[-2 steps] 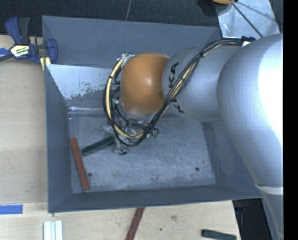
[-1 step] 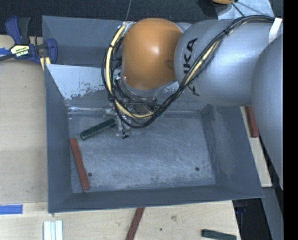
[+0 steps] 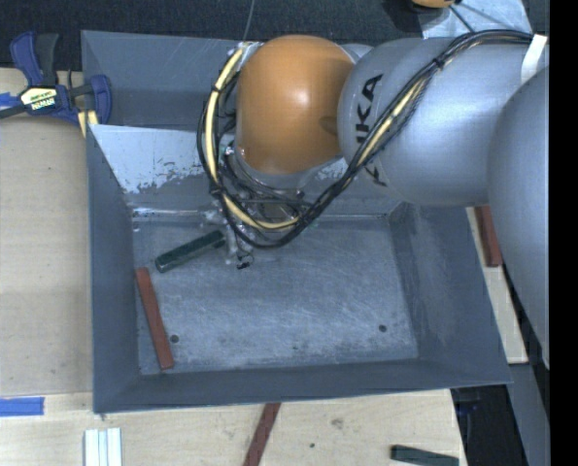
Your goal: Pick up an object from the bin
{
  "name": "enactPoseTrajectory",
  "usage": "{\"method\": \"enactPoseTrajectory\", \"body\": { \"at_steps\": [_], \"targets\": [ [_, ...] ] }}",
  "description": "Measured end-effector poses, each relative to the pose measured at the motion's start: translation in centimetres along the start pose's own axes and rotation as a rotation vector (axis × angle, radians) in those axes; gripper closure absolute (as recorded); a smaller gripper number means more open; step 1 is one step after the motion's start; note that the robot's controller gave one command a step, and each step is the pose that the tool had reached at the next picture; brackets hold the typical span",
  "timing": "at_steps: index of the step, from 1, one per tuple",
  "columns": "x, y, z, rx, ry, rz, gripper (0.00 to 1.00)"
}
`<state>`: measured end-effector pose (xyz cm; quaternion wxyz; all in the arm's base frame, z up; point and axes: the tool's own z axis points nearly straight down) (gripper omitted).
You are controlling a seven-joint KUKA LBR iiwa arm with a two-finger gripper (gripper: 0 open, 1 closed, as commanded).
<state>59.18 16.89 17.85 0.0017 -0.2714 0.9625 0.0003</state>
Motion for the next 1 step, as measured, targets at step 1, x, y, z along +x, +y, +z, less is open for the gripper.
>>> {"method": "enactPoseTrajectory", "body": {
  "at_steps": [1],
  "targets": [
    [0.94, -1.65, -8.47, 0.0, 0.0, -0.008, 1.0]
  ]
}}
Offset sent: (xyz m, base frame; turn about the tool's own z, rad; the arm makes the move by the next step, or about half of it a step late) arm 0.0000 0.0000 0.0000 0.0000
